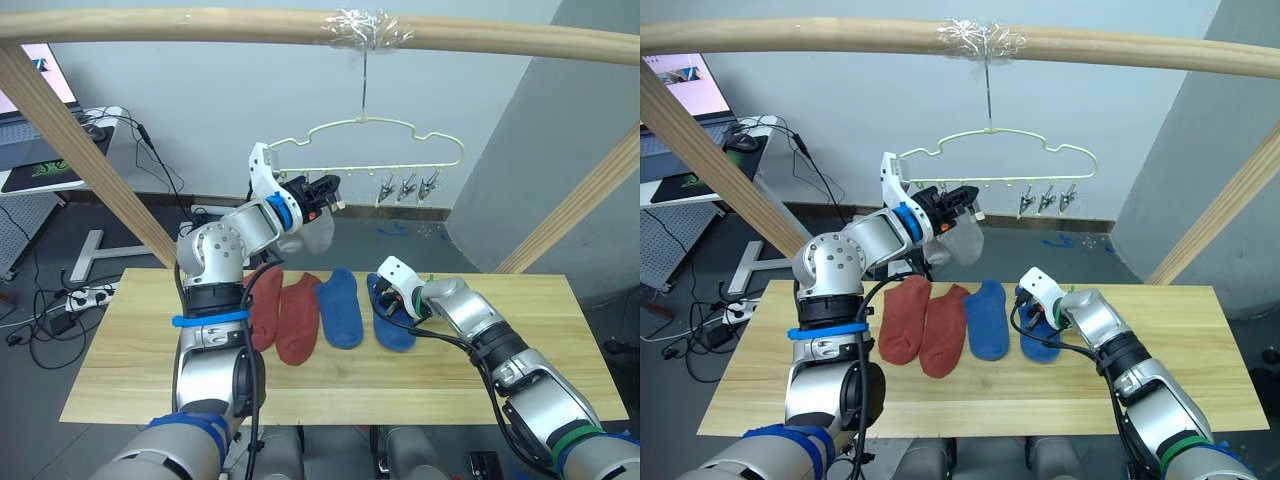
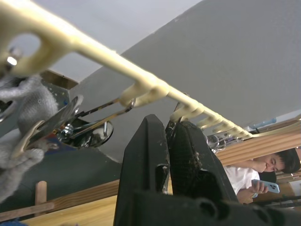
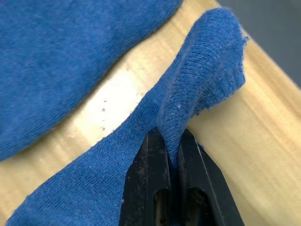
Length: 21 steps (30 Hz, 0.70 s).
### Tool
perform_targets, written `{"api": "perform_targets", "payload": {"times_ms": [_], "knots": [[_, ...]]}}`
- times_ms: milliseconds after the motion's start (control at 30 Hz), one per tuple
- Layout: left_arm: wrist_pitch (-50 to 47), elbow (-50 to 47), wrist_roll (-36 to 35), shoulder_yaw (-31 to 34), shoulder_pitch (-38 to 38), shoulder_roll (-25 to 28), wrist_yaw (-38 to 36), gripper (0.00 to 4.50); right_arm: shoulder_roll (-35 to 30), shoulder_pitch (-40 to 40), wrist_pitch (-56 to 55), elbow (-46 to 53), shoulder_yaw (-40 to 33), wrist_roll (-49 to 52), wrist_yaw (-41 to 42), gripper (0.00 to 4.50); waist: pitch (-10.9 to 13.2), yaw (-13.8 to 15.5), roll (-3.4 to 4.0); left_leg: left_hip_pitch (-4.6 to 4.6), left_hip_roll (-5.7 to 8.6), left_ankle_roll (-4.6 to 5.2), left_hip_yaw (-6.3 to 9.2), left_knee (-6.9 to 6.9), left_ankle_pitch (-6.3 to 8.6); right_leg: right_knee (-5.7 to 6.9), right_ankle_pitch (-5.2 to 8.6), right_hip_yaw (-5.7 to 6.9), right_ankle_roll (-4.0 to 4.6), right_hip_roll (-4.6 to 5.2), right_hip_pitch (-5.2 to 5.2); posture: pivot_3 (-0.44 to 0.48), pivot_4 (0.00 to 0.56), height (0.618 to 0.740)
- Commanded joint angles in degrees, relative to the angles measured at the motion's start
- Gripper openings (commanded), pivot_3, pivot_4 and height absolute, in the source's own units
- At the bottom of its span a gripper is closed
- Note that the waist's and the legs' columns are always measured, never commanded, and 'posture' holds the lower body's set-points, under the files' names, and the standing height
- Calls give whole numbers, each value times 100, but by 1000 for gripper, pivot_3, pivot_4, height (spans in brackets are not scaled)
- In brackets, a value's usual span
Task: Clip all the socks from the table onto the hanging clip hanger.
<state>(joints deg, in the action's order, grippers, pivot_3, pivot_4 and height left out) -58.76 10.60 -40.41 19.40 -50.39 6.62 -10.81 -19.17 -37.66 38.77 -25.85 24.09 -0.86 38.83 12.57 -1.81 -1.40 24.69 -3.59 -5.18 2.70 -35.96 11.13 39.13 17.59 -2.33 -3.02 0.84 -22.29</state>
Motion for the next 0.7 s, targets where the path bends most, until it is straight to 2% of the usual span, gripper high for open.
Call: {"api": "perform_targets", "payload": {"times_ms": [33,200,367,700], "knots": [[-11,63,-192,123,-212,-11,6,89,-74,103,446,1035,-354,203,85,57,0,0,0,0,0,0,0,0,0,0,0,0,0,0,-1,-39,160,740],[55,218,-130,118,-267,19,-26,89,-132,339,1253,2483,-785,614,111,57,-1,-4,0,1,0,0,0,-1,0,3,0,0,0,0,-2,-45,160,740],[30,239,-152,100,-248,-25,-32,89,-92,438,1880,3352,-1057,1042,95,57,-1,-7,1,1,0,0,0,0,0,3,0,1,0,0,-2,-55,157,740],[26,367,-195,144,-298,-30,-13,89,-22,48,2195,3624,-1279,1500,-10,57,-1,-25,1,1,1,1,0,-3,0,7,0,0,0,0,-2,-64,157,740]]}}
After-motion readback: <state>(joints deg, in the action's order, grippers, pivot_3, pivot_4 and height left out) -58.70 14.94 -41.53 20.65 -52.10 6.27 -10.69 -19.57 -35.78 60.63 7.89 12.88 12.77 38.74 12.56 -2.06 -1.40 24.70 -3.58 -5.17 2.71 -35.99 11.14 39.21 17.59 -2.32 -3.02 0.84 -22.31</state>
